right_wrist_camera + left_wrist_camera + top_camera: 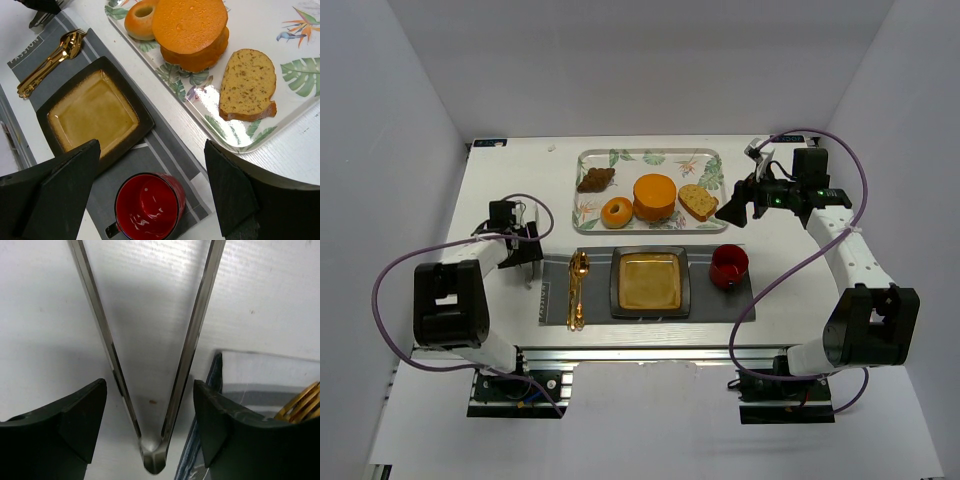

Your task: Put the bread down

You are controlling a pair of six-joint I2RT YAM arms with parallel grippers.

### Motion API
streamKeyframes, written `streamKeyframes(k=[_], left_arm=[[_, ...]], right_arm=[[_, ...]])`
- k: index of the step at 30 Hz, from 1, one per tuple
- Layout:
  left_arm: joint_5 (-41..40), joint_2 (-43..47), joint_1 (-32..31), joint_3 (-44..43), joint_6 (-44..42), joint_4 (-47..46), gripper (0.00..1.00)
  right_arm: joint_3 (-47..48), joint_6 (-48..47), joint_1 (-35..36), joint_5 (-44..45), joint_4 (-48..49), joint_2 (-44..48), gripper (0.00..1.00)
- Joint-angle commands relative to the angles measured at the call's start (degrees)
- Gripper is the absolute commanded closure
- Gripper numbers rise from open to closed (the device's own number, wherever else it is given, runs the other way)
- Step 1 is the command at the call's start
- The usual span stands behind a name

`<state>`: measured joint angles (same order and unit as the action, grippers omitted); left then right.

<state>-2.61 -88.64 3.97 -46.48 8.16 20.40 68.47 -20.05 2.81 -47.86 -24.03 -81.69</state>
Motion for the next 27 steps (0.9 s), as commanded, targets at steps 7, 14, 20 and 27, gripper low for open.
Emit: streamKeyframes(k=[7, 14, 20, 27], left_arm=[[-0.5, -4.9, 0.2, -3.1, -1.4, -7.1, 0.35], [0.1, -3.2, 0.1, -1.1, 0.0, -8.3, 0.61], [6.8, 7.2, 0.1, -5.5, 4.4, -5.5, 0.74], [25.4, 9.1, 0.2, -13.3, 12.5, -2.6, 0.54]], right_arm=[[3.5, -0.3, -0.1, -0.7, -0.3, 1.2, 0.11], [3.1, -0.4, -0.8, -0.7, -0.7, 1.7, 0.11], [3.0, -0.3, -1.1, -0.9, -0.6, 2.1, 0.11], [2.4, 0.8, -1.4, -2.0, 0.6, 2.1, 0.11]])
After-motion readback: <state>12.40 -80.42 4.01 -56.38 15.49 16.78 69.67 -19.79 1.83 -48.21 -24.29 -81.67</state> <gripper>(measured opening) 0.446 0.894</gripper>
